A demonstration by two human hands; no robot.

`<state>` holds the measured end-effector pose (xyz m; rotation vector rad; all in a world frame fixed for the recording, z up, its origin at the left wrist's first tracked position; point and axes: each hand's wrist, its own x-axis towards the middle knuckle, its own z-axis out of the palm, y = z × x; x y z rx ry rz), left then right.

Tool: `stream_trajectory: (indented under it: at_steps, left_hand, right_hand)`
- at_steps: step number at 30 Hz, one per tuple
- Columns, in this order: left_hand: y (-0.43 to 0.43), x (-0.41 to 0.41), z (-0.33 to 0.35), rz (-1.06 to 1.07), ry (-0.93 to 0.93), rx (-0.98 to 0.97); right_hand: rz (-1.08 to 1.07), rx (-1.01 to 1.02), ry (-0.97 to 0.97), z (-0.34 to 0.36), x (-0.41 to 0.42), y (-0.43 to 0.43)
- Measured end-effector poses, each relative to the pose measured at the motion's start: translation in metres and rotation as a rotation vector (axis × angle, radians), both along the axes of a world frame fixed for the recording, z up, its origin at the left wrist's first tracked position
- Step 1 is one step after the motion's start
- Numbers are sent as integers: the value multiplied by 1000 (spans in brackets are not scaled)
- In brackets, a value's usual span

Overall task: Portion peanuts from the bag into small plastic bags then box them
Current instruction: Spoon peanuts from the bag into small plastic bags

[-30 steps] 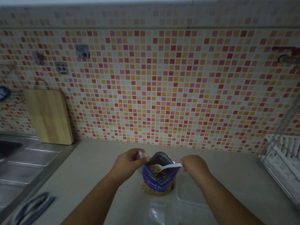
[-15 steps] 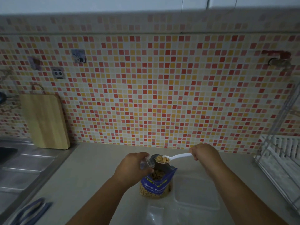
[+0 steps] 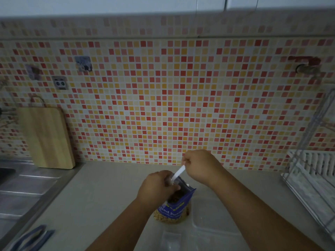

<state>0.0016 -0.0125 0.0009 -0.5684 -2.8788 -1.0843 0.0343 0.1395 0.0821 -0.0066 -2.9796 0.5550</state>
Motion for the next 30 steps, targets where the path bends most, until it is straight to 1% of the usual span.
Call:
stream_trajectory:
  at_steps: [1,3,4,5,6,7,8,9,11,13,15,16,19,22,26,28,30]
  left_hand:
    - [0,0,-1,25,-35,60]
    - [-4,0,-2,82,-85,174]
    - [-7,0,-2,107,-90,212]
    - [-10,-1,-2,132,-93,239]
    - [-13,-1,-2,156,-99,260]
    - [-17,-1,-2,175,-105,280]
    - [-21,-2,-2,188,-112,292]
    - [-25,-3,-2,199,-121,302]
    - [-30,-6,-4,203,-148,311]
    - [-33,-7,-6,184,-174,279]
    - [-33,-7,-7,174,-178,252]
    - [-32,-7,-8,173,-182,251]
    - [-31,-5,-11,159,-209,243]
    - [-32,-3,-13,150,-206,248]
    - [-33,-1,-12,146,-218,283]
    - [-33,-1,-12,142,-220,297]
    - [-35,-1,-11,137,-236,318]
  right_hand:
    - [97,98,69,7,4,-6]
    - [273,310,278,18,11,-9]
    - [300,378,381,22,12,-7]
    - [281,401,496,23,13,-3]
    - [223,374,563,23,14,3]
    - [158,335,601,20,12,8]
    - [106,320,598,15,10,11]
    - [81,324,542,6,7,11]
    - [62,340,269,-16,2,5]
    - [99,362,113,-37,0,-8]
    - [97,365,33,-58,0,-20]
    - [70,335,-6,-68,-1,-24]
    - [-73,180,-135,-88,-3,-30]
    - [-96,98,-151,-97,-8,-29]
    - [-278,-52,-259,-98,-18,-23]
    - [-310,-67,-330,-98,-20,-14]
    - [-318,-18,-421,-97,-22,-3]
